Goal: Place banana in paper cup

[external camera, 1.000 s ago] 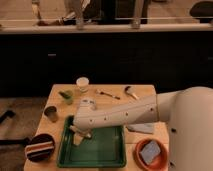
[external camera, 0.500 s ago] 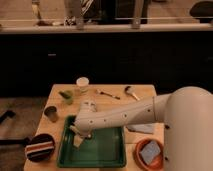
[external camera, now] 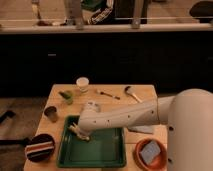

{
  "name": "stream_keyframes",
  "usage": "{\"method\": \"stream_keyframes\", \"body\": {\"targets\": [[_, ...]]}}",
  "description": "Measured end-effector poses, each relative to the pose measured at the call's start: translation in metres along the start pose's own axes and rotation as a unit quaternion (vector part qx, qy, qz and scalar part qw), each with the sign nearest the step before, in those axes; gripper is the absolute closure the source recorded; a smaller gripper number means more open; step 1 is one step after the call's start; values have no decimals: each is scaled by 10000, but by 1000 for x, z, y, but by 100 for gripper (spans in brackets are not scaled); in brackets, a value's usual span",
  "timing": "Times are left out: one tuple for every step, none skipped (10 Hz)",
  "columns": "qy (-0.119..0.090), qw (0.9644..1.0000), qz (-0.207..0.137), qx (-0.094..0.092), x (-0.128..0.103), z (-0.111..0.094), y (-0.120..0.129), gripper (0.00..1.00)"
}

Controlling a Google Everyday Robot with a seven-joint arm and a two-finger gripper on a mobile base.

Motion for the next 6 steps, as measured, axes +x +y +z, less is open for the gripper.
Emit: {"method": "stream_keyframes", "body": {"targets": [[-41,10000,14,-20,1,-1,-1,82],[-114,9999,47,-50,4,-3,-3,94],[-169,9998,76,-68,6,-5,-5,99],[-241,9996,87,-69,6,-7,-6,100],[-331,9994,107,-47,7,-15,-9,100],[-432,9990,100,-16,5,-30,-11,100]]}}
